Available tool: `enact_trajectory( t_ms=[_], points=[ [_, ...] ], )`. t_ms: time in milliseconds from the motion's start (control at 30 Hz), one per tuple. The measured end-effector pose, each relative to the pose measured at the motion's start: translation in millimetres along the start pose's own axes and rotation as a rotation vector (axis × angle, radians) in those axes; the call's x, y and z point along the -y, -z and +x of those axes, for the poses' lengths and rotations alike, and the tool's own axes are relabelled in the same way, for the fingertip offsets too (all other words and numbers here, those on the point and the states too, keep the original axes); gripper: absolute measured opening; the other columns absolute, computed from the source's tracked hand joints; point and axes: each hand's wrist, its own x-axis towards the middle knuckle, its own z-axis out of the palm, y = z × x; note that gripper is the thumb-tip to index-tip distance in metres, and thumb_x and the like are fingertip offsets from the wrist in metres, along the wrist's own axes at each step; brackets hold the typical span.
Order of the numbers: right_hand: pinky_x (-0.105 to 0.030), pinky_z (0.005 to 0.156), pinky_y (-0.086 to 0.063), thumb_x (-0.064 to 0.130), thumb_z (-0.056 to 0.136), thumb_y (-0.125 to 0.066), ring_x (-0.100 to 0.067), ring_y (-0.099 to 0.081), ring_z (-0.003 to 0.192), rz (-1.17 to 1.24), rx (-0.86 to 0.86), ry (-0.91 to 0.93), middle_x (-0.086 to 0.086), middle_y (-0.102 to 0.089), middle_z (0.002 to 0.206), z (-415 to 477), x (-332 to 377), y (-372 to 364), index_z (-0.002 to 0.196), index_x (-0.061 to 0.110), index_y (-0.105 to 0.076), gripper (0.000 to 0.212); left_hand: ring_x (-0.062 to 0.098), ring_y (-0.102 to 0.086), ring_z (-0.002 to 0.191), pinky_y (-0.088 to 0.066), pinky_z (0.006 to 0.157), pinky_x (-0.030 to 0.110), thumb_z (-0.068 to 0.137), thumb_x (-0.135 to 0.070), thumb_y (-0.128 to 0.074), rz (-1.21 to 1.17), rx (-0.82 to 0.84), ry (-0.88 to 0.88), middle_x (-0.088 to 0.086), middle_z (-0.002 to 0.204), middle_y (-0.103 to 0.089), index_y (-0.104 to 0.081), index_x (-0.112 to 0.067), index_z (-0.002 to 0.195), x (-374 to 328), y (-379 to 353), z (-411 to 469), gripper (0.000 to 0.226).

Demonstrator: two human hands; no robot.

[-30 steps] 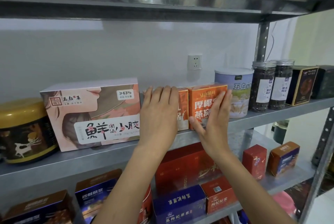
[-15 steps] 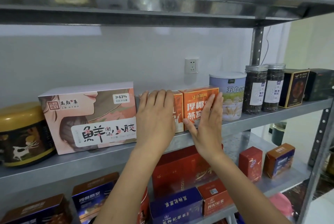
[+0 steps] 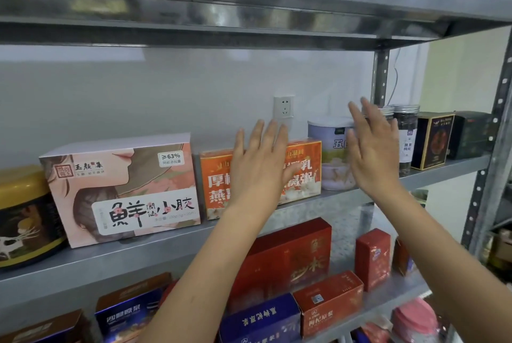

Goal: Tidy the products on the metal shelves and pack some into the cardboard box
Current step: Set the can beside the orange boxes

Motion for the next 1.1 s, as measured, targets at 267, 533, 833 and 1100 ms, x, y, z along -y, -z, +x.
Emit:
enact_trajectory(
  t_ms=[267,533,833,1100],
  points=[
    [-0.042,0.102,-0.036,0.054,0.086,-0.046,-0.029,-0.040,0.123,0.136,0.028,0.002,-0.013,-0.051,0.128,-1.5,-5.3,-4.7,0.124,0.008,-0.053,0.060,0.024,-0.065,0.098,-0.045,0.093,0.042,0.077,-0.050,-0.072,0.046,-0.218,0.035,0.001,0.107,-0.069,-0.065,-0.017,0.120,-2.4,-27.6,-1.1,0.055],
    [-0.018,0.113,-0.022,0.050,0.072,-0.073,-0.001,-0.008,0.141,0.447,-0.176,-0.166,-0.017,-0.015,0.148,-25.6,4.4,-13.0,0.122,0.022,-0.041,0.065,0.023,-0.064,0.092,-0.045,0.088,0.039,0.076,-0.049,-0.075,0.072,-0.307,0.016,-0.001,0.101,-0.069,-0.066,-0.017,0.115,-2.7,-28.4,-1.4,0.051],
    [-0.053,0.098,-0.047,0.026,0.072,-0.084,-0.032,-0.019,0.141,0.635,-0.562,-0.250,-0.020,-0.016,0.144,-61.3,5.8,-16.1,0.123,0.025,-0.036,0.070,0.023,-0.064,0.090,-0.046,0.086,0.039,0.075,-0.048,-0.075,0.049,-0.330,0.008,0.000,0.099,-0.069,-0.067,-0.016,0.114,-2.1,-28.7,-2.6,0.051],
    [-0.017,0.087,-0.051,0.013,0.076,-0.081,-0.005,-0.037,0.129,0.691,-0.640,-0.400,-0.018,-0.023,0.136,-76.0,20.2,11.9,0.129,0.004,-0.035,0.071,0.023,-0.064,0.095,-0.045,0.090,0.039,0.079,-0.049,-0.073,0.010,-0.280,0.014,0.001,0.106,-0.070,-0.065,-0.016,0.118,-2.6,-26.4,-2.6,0.052]
  ],
)
